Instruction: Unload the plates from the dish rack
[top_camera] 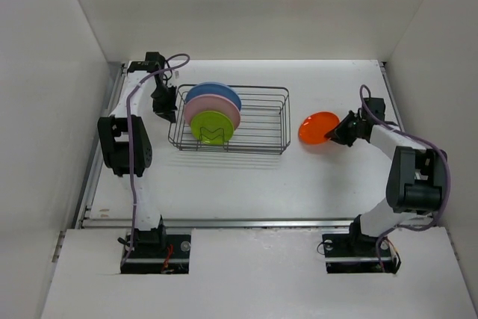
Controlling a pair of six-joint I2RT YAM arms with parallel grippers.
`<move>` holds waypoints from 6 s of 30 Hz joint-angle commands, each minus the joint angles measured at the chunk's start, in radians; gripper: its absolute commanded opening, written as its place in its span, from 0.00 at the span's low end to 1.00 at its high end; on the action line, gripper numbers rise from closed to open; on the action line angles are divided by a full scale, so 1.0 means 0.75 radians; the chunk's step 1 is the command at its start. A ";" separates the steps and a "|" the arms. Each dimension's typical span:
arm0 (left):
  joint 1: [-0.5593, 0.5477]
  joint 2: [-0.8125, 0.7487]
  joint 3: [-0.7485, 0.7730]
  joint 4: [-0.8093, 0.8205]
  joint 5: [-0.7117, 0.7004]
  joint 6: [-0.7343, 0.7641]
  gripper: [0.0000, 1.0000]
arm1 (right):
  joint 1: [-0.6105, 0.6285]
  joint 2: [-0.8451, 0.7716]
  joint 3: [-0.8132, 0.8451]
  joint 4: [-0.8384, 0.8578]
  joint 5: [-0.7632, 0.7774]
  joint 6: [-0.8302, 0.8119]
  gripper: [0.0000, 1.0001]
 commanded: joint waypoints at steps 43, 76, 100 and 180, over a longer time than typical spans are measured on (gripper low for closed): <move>0.030 -0.135 -0.133 -0.017 -0.099 -0.013 0.00 | 1.237 0.711 1.449 -0.311 0.396 -1.037 0.54; 0.030 -0.147 -0.188 0.008 -0.099 -0.064 0.00 | 0.488 -0.115 0.573 0.105 -0.034 -0.055 0.00; 0.030 -0.135 -0.164 0.008 -0.111 -0.064 0.00 | 0.153 -0.072 0.309 -0.420 0.443 -0.179 0.91; 0.108 -0.033 -0.021 -0.031 -0.140 -0.088 0.00 | 1.121 0.130 0.305 -0.452 0.333 -0.652 0.21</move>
